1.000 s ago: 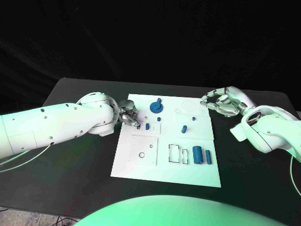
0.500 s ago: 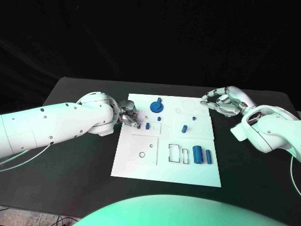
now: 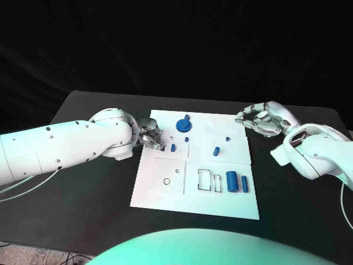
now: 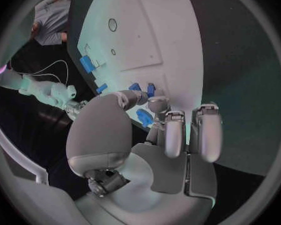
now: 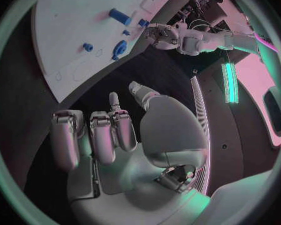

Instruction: Assemble the parts on the task board

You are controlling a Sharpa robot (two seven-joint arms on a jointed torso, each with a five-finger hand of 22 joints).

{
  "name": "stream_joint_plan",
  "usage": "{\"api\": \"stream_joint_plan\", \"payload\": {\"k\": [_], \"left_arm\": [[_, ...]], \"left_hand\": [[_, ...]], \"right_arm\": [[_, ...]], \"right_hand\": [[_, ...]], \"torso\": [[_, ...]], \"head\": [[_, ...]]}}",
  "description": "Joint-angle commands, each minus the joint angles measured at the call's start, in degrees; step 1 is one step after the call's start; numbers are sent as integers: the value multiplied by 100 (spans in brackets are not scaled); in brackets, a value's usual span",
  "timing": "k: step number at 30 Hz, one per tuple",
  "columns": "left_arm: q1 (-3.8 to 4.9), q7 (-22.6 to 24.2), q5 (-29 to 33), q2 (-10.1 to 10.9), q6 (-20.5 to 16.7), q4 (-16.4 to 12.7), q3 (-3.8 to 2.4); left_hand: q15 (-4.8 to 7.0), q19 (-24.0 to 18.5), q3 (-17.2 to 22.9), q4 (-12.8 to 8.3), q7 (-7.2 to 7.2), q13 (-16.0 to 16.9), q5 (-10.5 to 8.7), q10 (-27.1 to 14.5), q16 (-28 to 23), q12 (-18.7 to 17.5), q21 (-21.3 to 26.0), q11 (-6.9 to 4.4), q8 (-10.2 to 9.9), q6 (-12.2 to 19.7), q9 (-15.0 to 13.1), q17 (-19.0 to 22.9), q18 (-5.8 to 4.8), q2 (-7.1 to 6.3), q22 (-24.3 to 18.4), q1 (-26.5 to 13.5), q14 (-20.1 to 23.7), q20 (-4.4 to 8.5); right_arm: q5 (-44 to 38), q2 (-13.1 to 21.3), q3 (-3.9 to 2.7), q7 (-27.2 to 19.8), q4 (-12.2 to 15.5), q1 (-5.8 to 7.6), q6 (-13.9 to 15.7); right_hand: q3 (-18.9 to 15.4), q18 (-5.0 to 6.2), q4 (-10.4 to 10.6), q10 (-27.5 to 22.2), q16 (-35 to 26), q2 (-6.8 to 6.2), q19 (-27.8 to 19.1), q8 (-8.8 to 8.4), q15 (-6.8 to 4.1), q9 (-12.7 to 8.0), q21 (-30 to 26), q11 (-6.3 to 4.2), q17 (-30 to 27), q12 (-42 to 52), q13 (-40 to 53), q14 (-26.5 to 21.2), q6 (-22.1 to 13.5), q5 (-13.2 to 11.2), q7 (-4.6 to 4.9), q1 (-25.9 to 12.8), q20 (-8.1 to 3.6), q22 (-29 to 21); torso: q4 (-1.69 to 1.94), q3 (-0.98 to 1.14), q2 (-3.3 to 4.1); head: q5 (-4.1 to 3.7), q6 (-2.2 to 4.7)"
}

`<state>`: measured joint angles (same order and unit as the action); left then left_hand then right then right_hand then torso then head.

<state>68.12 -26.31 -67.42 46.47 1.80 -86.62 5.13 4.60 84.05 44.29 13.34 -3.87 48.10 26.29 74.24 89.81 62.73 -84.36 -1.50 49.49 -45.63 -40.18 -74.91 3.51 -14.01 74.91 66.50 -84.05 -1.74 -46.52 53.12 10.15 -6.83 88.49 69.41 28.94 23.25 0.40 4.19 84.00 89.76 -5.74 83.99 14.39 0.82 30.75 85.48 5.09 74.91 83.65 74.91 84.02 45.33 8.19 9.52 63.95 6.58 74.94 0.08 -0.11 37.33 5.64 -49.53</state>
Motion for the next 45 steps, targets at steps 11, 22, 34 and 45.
{"api": "stream_joint_plan", "payload": {"k": [11,22,34,45], "left_arm": [[16,11,249,13,338,48,-68],[22,-22,278,-35,475,145,-76],[21,-16,304,-107,419,192,-75],[19,-6,304,-112,327,163,-75]], "left_hand": [[33,91,1135,-1096,81,-13,29,22,19,-30,-28,-3,24,-78,-133,-1509,-101,19,333,22,-595,36],[34,95,1141,-1100,81,-37,28,15,19,-45,-32,-3,25,-78,-136,-1509,-103,14,341,22,-595,37],[35,96,1151,-1104,81,-29,26,21,19,-41,-35,-3,26,-78,-139,-1509,-104,9,346,21,-595,39],[35,96,1154,-1104,80,-16,24,27,19,-33,-35,-3,27,-78,-141,-1509,-104,8,347,20,-595,40]], "right_arm": [[-23,-24,0,-33,-8,-5,-24],[-23,-27,0,-33,-11,-6,-25],[-22,-30,0,-39,-11,-6,-23],[-22,-35,0,-43,-18,-11,-23]], "right_hand": [[-1,90,28,183,24,23,366,22,-57,10,-30,-58,1509,5,962,598,-37,36,-3,25,-48,1177],[-1,90,28,183,24,23,366,22,-57,10,-30,-58,1509,5,962,598,-37,36,-3,25,-48,1177],[-1,90,28,183,24,23,366,22,-57,10,-30,-58,1509,5,962,598,-37,36,-3,25,-48,1177],[-1,90,28,183,24,23,366,22,-57,10,-30,-58,1509,5,962,598,-37,36,-3,25,-48,1177]], "torso": [[-5,4,0],[-3,8,0],[-1,6,1],[-3,3,-1]], "head": [[6,-9],[0,-20],[-5,-20],[-10,-15]]}}
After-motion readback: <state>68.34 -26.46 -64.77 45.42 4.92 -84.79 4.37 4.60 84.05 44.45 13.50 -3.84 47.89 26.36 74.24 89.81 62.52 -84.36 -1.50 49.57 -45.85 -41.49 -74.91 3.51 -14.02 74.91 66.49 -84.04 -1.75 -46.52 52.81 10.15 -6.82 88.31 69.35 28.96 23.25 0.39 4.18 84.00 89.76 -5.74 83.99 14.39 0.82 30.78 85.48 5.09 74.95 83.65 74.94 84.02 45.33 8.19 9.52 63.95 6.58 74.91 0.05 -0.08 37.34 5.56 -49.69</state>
